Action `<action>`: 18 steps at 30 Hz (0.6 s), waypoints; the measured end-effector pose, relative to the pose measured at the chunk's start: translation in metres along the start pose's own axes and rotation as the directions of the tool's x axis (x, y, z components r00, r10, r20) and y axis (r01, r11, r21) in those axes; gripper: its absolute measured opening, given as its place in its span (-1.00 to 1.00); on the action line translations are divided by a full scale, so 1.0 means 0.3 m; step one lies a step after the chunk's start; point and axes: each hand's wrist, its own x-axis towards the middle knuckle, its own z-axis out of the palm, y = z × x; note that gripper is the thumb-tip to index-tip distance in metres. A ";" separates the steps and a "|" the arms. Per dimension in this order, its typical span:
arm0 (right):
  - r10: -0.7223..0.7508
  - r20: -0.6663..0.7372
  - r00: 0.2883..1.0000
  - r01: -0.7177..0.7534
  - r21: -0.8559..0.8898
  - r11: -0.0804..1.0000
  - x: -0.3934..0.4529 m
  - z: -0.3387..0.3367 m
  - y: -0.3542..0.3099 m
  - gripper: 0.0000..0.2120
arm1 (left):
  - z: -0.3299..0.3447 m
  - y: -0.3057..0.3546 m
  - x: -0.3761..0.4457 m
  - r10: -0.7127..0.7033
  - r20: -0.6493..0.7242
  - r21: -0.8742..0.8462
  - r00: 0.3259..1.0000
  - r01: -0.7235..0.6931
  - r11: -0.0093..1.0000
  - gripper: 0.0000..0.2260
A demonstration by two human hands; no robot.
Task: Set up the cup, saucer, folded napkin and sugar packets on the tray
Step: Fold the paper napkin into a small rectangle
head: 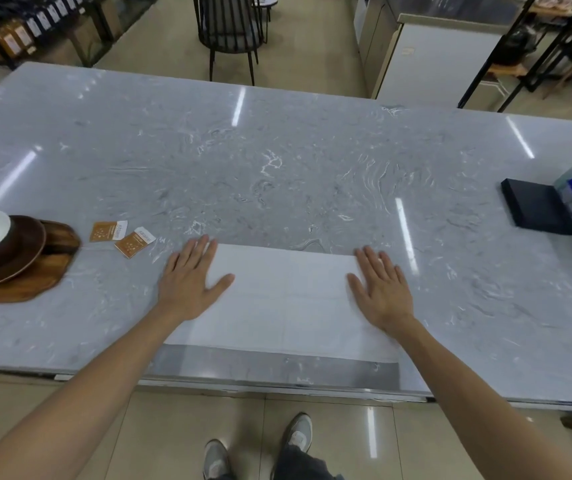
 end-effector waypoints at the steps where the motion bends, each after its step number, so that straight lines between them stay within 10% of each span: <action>1: -0.002 0.002 1.000 0.002 0.002 1.000 -0.001 0.000 0.000 -0.38 | 0.000 -0.001 -0.001 -0.001 0.001 -0.003 1.000 0.001 1.000 -0.25; 11: -0.020 -0.018 1.000 0.023 0.149 0.989 -0.027 -0.028 0.014 -0.50 | -0.035 0.046 0.012 -0.048 0.040 0.010 0.998 0.048 0.999 -0.39; 18: 0.084 -0.014 0.996 -0.079 0.214 0.974 0.103 -0.116 0.040 -0.67 | -0.005 0.221 -0.025 -0.328 0.033 -0.115 0.944 0.329 0.937 -0.32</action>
